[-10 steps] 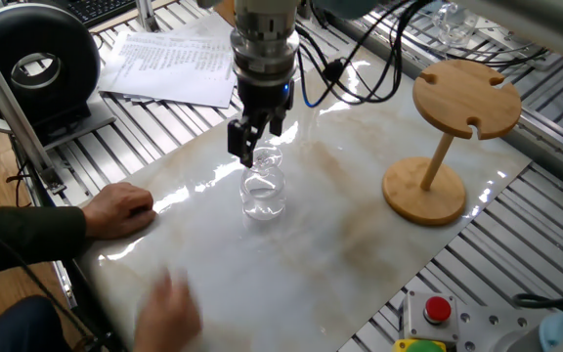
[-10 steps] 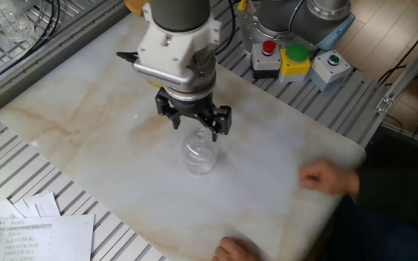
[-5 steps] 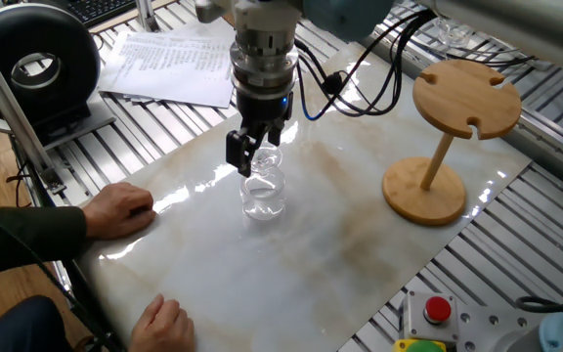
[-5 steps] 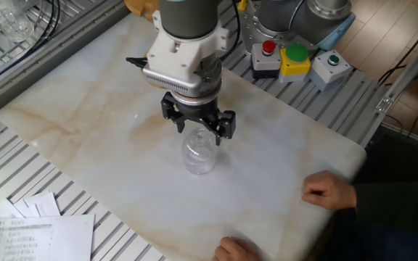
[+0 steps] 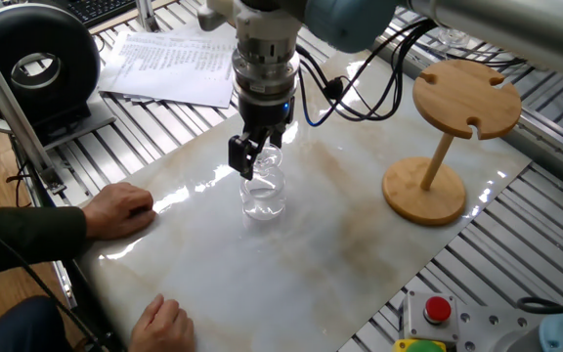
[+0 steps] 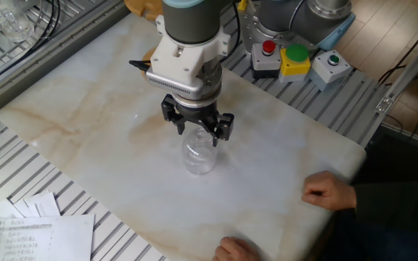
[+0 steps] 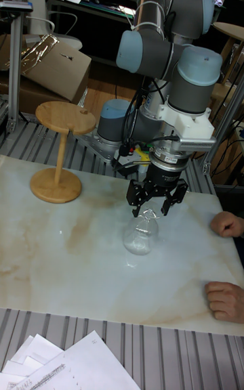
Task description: Put the glass cup onto the shelf
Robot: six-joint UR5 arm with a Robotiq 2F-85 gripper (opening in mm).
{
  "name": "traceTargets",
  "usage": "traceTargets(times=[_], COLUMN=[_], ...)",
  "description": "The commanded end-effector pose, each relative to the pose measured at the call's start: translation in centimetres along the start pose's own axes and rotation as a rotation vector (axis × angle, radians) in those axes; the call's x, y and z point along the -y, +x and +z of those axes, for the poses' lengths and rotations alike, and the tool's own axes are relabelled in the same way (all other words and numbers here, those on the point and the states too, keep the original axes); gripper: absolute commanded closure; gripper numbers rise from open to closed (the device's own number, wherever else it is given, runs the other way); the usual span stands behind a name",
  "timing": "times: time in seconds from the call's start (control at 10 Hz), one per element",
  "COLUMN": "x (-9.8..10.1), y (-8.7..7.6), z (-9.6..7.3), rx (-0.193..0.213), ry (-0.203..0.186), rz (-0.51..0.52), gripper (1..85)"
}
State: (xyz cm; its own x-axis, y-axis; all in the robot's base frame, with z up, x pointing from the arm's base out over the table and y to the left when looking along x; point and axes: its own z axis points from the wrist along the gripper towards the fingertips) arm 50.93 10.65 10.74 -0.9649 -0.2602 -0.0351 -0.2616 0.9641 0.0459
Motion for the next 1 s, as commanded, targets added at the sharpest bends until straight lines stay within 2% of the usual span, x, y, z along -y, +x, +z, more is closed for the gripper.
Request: traceTargets(times=[0.0,0.9], x=[0.08,0.2], y=[-0.03,0.18], z=[0.14,0.15], rx=[0.003,-0.008], ry=[0.0,0.005], rz=[0.006,0.021], gripper=[14.7,24.7])
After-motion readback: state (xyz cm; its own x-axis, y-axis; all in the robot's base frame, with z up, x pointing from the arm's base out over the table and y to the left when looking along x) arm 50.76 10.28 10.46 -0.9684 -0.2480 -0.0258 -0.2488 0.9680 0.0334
